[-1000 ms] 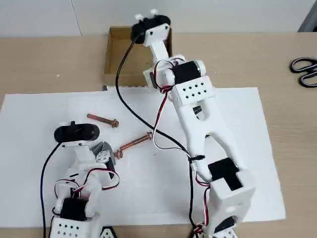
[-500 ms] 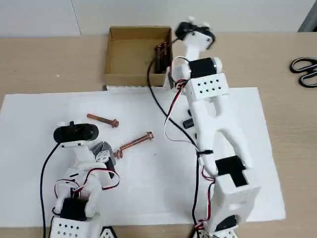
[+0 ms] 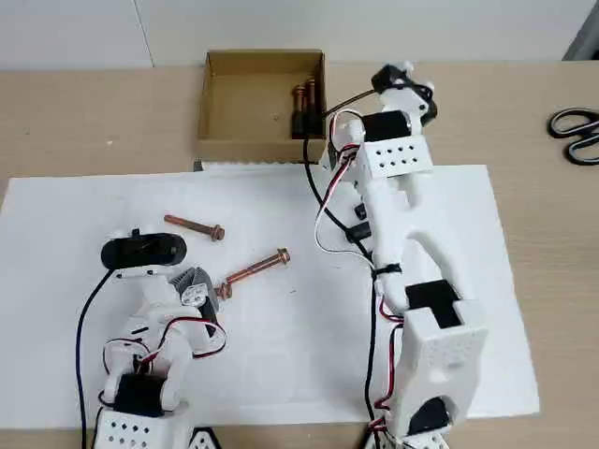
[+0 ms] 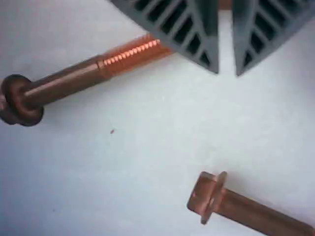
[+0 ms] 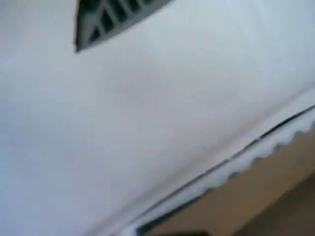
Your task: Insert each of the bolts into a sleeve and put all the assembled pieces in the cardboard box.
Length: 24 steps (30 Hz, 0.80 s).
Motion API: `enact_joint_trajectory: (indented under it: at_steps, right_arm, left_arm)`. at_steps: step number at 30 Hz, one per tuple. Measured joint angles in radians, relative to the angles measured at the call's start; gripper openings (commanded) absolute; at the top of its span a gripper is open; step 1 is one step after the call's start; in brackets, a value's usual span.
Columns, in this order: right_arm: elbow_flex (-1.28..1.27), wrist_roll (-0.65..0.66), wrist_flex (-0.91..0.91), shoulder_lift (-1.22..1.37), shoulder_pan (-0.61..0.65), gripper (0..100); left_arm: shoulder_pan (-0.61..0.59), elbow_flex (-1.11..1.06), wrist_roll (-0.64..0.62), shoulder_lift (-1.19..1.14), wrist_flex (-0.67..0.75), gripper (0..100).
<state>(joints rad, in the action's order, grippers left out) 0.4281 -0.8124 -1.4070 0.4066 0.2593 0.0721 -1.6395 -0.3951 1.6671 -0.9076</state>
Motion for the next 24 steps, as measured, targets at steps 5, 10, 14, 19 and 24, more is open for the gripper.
enact_joint_trajectory:
  at_steps: [5,10,14,19,24]
  right_arm:
    - [0.000,-0.003,0.000,0.044,0.000,17.7]
    - [0.000,-0.029,0.000,0.097,-0.028,17.7]
    - [0.000,-0.032,0.000,0.127,-0.068,17.7]
    - [0.000,-0.035,0.000,0.147,-0.077,17.6]
    - [0.006,-0.037,0.000,0.166,-0.081,17.6]
  left_arm:
    - [0.000,0.000,0.000,0.000,0.000,1]
    - [0.000,0.000,0.000,0.000,0.000,1]
    - [0.000,0.000,0.000,0.000,0.000,1]
    - [0.000,0.000,0.000,0.000,0.000,1]
    - [0.000,0.000,0.000,0.000,0.000,1]
